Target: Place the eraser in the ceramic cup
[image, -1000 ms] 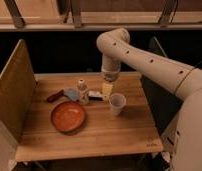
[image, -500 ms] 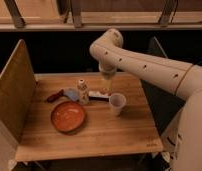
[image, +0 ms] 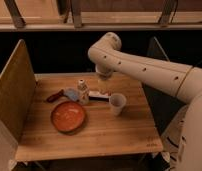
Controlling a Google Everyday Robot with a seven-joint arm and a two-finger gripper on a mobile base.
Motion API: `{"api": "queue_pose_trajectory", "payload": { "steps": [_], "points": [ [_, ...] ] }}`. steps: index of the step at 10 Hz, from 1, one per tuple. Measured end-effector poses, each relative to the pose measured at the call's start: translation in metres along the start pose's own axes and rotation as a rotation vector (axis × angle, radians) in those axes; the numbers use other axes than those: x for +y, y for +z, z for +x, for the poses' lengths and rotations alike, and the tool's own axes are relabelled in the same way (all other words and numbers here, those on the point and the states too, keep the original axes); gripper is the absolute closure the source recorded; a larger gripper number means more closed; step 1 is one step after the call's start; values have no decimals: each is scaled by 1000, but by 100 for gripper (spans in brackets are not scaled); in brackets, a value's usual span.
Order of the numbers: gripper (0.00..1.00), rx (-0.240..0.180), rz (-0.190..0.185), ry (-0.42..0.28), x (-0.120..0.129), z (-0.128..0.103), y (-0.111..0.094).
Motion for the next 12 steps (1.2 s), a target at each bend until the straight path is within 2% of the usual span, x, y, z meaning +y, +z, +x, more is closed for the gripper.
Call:
{"api": "queue_pose_trajectory", "payload": {
  "steps": [3,7,9,11,12],
  "points": [
    [20,37,-1,-24,-5,6,5],
    [20,67,-97,-81,8,-1,66],
    [20,78,-155,-82,15,3,96],
    [20,66,-209,-55,16,7,126],
    [20,57,-223,-47,13,9,136]
  ]
}}
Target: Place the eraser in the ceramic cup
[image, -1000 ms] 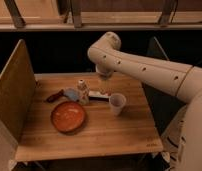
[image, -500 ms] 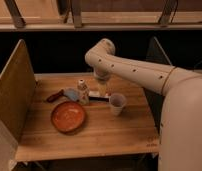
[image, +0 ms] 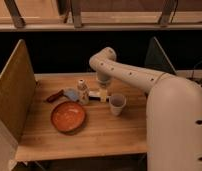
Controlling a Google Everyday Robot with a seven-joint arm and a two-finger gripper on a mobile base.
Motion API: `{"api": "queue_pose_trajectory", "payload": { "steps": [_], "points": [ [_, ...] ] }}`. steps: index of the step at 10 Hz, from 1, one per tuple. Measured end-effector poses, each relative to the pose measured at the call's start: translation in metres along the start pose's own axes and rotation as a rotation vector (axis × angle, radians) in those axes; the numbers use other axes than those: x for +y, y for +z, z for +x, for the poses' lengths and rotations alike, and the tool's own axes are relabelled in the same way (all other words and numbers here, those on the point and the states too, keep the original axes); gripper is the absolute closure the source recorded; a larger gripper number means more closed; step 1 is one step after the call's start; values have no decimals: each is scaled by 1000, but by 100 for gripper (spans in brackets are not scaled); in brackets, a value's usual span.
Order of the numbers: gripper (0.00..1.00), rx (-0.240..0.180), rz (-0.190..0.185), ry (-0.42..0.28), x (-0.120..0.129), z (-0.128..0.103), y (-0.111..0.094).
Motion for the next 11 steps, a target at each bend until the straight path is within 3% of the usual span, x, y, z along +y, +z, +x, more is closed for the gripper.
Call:
{"api": "queue_pose_trajectory", "payload": {
  "steps": [3,9,11],
  "points": [
    [20,-41,-12,0,-10,-8,13],
    [20,-14,3,6,-12,5,11],
    [20,-32,-17,-25,-13,-12,26]
  ]
}}
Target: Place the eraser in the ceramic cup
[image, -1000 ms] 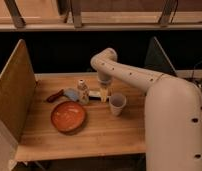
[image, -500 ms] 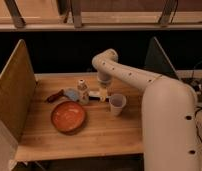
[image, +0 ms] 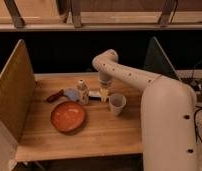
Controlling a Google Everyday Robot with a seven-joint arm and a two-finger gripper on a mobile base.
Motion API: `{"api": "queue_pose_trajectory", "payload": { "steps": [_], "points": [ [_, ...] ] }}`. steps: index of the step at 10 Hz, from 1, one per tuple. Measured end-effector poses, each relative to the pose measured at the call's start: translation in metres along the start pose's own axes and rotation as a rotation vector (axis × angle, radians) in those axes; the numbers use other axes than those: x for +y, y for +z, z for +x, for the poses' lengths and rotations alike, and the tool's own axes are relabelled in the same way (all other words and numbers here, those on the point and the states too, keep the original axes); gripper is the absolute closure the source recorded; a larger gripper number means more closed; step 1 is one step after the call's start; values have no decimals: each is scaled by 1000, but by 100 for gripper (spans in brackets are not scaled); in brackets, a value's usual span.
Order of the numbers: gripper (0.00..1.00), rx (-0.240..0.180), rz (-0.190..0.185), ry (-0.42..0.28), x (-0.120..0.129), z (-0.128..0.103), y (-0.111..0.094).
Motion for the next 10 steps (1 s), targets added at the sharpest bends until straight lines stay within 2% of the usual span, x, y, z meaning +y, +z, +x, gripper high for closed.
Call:
{"api": "queue_pose_trajectory", "payload": {
  "steps": [2,4,8,10],
  "points": [
    [20,-28,-33,-54,0,-28,23],
    [20,-42,-72,-90,2,-44,42],
    [20,-27,-165,-85,5,-40,84],
    [23,-21,-193,-75,5,-38,94]
  ]
}}
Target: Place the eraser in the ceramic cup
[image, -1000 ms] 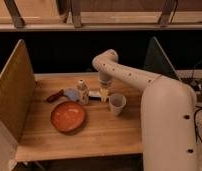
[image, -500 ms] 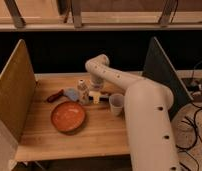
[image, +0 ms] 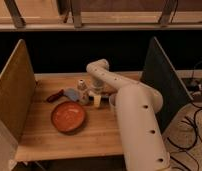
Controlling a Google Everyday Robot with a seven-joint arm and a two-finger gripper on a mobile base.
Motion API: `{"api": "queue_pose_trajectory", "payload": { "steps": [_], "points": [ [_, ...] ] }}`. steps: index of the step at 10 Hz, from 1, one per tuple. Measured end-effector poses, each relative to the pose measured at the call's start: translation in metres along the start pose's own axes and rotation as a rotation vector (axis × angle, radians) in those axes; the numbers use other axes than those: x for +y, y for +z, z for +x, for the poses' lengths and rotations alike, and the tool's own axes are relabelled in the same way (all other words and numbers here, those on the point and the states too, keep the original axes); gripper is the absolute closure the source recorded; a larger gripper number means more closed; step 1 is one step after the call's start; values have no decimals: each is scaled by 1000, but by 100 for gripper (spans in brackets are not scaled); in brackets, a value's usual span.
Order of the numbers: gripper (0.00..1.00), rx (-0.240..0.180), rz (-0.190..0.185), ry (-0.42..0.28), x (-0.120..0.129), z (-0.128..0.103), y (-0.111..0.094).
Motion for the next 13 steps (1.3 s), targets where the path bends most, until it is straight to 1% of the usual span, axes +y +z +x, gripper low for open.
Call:
{"api": "queue_pose_trajectory", "payload": {
  "steps": [2,4,6,8,9,10,11,13],
  "points": [
    [43,6,7,-3,-9,1,3],
    [62,8,25,-8,-16,0,0],
    [84,4,36,-6,-20,0,-4],
    [99,7,50,-8,-22,-1,-9],
    [100,8,58,-2,-23,2,-13],
    [100,9,74,3,-26,4,-19],
    [100,7,107,18,-34,8,-32],
    [100,4,165,48,-48,15,-49]
  ]
}}
